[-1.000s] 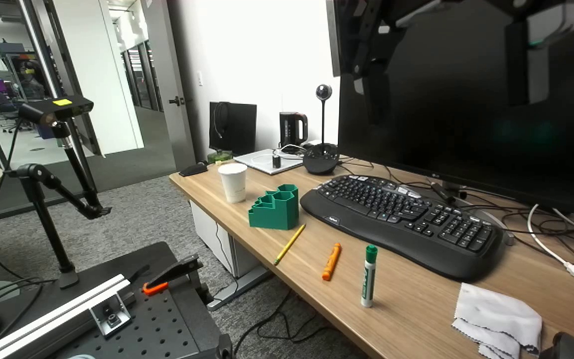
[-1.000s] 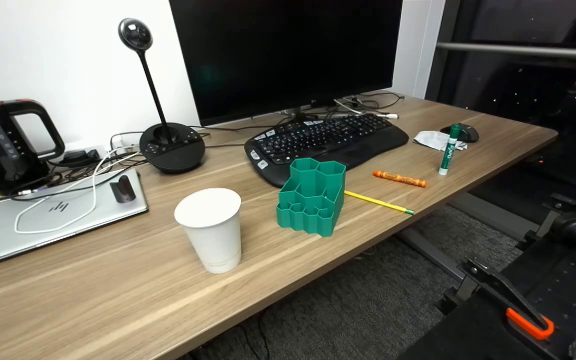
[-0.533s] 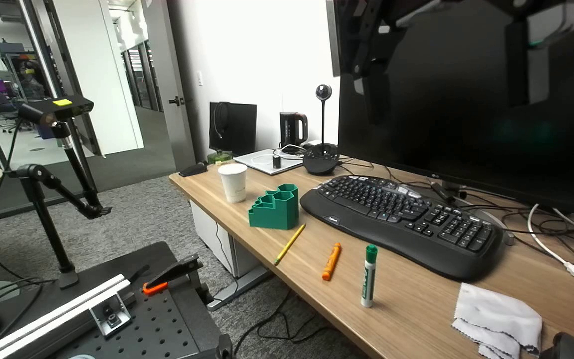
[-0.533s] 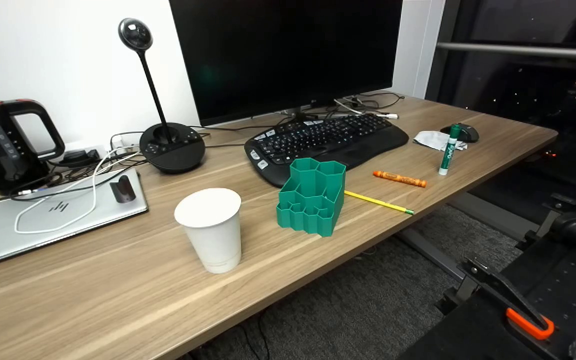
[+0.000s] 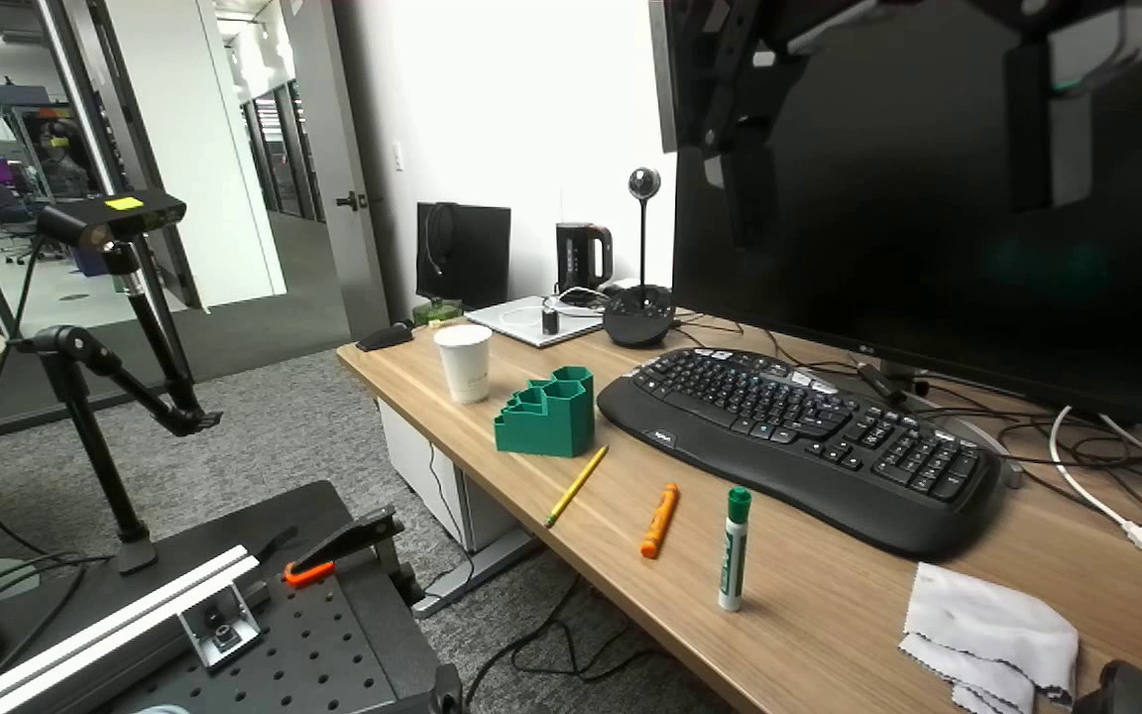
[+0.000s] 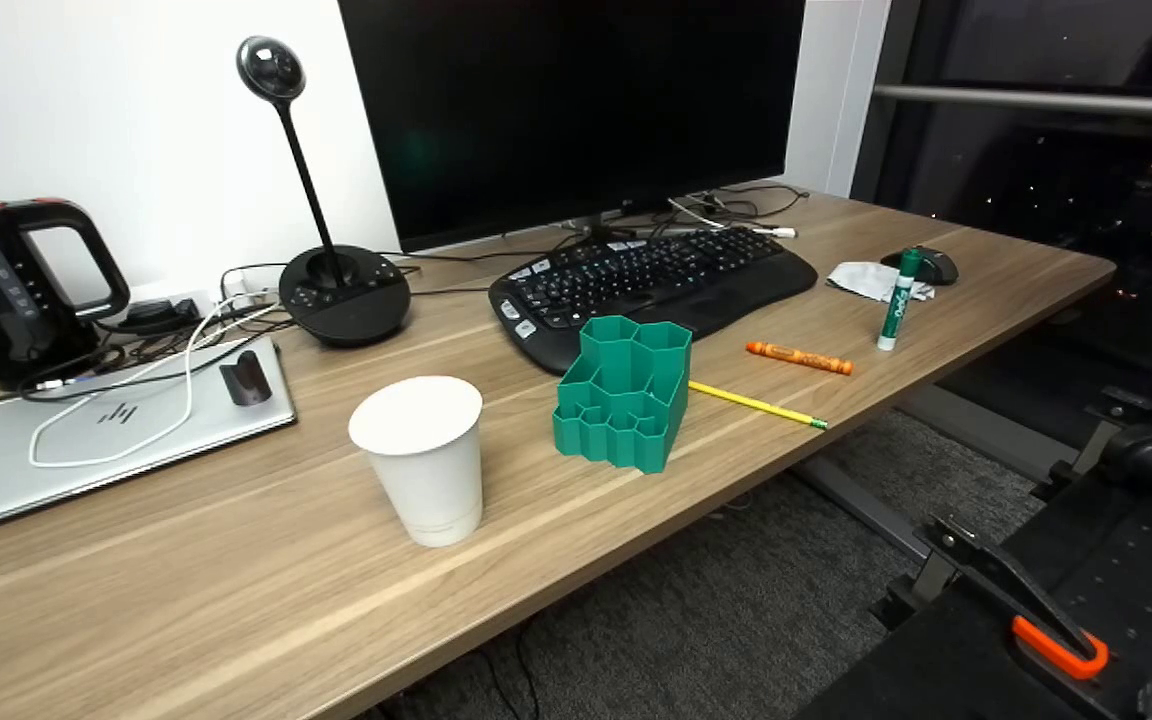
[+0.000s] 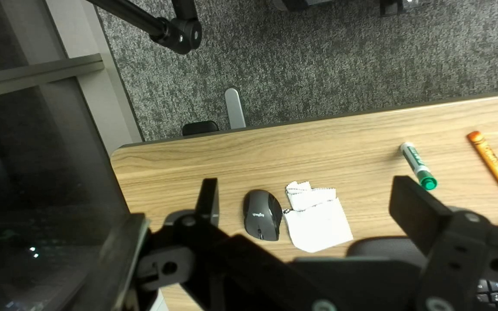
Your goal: Move the marker forwards to the left
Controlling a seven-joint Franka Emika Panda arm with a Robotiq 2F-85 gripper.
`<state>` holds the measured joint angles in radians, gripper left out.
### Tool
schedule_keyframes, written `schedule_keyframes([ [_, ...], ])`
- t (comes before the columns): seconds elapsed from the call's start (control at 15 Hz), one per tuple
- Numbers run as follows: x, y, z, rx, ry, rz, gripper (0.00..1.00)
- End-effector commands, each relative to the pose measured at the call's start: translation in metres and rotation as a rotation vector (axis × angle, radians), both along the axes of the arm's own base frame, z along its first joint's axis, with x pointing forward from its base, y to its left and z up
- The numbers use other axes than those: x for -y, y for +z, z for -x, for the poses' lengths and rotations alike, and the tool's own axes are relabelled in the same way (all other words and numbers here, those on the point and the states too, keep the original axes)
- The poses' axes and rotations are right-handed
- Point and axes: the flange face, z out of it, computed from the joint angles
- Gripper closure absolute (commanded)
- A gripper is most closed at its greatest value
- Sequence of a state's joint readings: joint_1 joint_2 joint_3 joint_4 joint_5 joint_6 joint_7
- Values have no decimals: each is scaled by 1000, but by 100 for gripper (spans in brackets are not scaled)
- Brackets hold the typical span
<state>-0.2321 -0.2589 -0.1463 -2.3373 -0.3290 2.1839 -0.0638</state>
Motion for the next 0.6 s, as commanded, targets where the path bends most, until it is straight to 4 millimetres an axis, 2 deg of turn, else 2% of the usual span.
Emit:
schedule_keyframes([
  [0.0,-6,-3,-3,0,5,-4,0],
  [0.2,-34,-11,-13,0,34,17,0],
  [0.53,-104,-27,-35,31,87,3,0],
])
